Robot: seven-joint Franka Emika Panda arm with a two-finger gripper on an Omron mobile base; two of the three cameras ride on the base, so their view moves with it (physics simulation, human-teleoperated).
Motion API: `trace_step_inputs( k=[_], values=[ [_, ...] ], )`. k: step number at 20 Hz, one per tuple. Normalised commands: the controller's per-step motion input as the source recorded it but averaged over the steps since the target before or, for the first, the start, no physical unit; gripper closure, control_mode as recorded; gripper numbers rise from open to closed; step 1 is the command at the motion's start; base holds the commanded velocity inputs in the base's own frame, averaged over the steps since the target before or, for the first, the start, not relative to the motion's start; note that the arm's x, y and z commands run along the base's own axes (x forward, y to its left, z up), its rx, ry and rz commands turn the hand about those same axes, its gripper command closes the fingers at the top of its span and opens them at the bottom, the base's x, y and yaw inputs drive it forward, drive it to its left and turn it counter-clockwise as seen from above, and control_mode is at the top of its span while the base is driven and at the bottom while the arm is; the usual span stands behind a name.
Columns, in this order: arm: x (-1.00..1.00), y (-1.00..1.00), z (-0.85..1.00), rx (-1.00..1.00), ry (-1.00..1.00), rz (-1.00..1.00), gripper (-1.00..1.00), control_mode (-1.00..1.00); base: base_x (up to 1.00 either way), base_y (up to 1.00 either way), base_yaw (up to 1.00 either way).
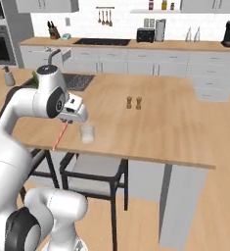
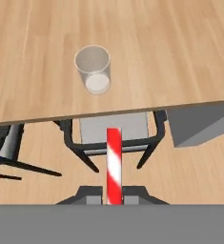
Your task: Take a straw from the drawer in front and place it inside the glass cup on the dining counter.
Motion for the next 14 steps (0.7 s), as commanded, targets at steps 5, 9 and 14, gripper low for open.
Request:
trace_step_inputs(
  k=[5, 9, 14],
  values=[
    [0.00, 0.00, 0.00, 0.00, 0.00, 0.00, 1.00, 1.00, 0.04, 0.77, -0.33],
    [0.00, 0.00, 0.00, 0.00, 0.00, 0.00, 1.00, 1.00, 0.81, 0.12, -0.05],
    [0.00, 0.00, 0.00, 0.00, 0.00, 0.00, 1.00, 1.00, 1.00, 0.00, 0.09]
  ],
)
